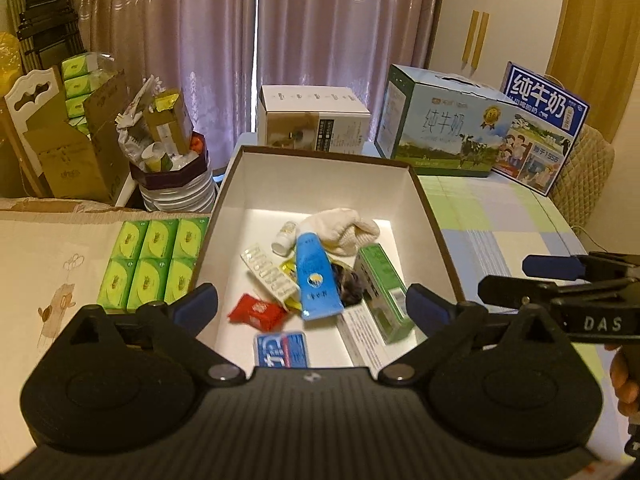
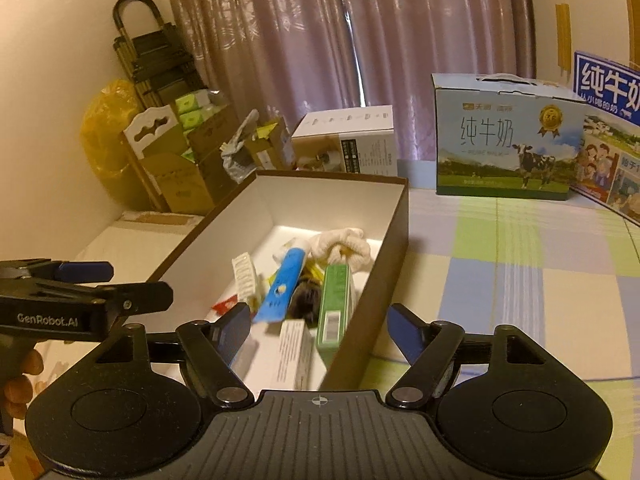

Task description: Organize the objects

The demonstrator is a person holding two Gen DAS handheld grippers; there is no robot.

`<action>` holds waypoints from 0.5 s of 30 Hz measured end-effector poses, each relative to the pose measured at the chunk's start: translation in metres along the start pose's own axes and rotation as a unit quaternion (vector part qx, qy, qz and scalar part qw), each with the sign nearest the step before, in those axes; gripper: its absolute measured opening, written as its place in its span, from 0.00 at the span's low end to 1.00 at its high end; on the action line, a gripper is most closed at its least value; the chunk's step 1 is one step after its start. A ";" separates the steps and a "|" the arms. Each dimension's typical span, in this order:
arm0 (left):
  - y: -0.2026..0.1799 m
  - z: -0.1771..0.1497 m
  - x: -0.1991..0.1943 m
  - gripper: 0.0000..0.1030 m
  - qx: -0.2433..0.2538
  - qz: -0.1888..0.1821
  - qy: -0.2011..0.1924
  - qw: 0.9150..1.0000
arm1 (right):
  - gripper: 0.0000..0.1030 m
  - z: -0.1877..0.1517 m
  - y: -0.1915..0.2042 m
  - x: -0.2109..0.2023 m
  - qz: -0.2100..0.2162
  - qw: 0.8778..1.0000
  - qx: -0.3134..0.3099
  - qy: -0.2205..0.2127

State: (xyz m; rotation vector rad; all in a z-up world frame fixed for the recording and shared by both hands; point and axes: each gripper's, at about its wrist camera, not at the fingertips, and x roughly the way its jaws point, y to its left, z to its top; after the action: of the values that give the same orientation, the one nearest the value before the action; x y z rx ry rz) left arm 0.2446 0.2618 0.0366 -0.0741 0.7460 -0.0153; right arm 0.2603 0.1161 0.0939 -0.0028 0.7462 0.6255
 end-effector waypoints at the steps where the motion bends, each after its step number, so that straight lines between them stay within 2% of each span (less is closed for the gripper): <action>1: -0.003 -0.002 -0.004 0.96 0.000 0.000 -0.001 1.000 | 0.71 -0.004 0.000 -0.005 0.002 1.000 0.000 0.000; 15: -0.057 -0.047 -0.058 0.99 -0.008 0.016 -0.009 1.000 | 0.71 -0.049 -0.026 -0.074 0.008 1.000 -0.003 0.006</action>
State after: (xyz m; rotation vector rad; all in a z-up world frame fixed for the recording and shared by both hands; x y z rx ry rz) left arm 0.1710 0.2044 0.0458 -0.0784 0.7298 0.0211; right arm 0.2017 0.0447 0.0989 -0.0061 0.7559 0.6429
